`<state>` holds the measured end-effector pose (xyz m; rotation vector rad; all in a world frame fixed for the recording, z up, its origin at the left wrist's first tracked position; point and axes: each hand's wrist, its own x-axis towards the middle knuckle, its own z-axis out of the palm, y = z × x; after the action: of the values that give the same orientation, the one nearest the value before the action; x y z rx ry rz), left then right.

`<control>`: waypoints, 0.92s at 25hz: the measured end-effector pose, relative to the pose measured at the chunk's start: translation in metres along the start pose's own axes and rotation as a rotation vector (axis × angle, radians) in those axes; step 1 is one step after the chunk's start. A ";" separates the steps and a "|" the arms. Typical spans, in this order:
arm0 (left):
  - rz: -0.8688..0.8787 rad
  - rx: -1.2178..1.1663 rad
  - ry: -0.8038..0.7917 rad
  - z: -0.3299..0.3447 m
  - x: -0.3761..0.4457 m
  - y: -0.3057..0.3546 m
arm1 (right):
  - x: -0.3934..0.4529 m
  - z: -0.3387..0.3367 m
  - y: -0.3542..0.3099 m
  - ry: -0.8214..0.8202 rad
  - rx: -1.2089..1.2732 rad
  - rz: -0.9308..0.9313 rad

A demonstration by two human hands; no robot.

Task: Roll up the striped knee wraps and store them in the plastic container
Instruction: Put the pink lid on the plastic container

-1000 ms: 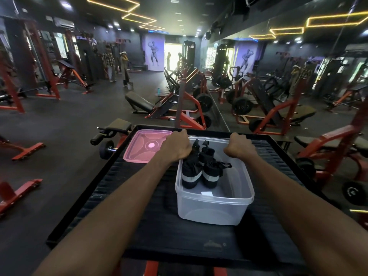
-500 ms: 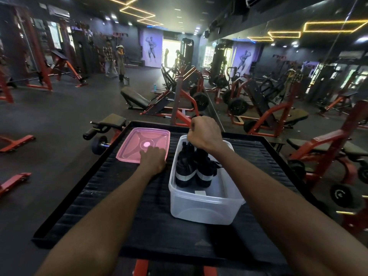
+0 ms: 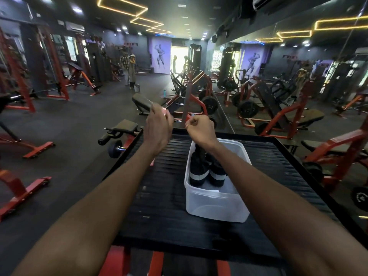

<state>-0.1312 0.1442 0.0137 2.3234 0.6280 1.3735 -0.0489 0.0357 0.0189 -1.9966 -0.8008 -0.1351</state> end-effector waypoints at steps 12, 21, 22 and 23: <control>-0.466 -0.671 0.370 -0.065 0.030 0.090 | -0.018 -0.012 -0.042 -0.089 0.818 0.673; -0.744 -0.501 -0.185 -0.028 -0.024 0.068 | -0.054 -0.069 0.015 0.150 0.056 0.509; -0.715 -0.419 -0.249 -0.024 -0.029 0.068 | -0.058 -0.074 0.019 0.156 -0.016 0.497; -0.677 -0.333 -0.305 -0.022 -0.035 0.069 | -0.062 -0.077 0.023 0.150 -0.070 0.486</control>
<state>-0.1526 0.0700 0.0347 1.7586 0.8958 0.7282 -0.0664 -0.0642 0.0197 -2.1602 -0.2039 -0.0285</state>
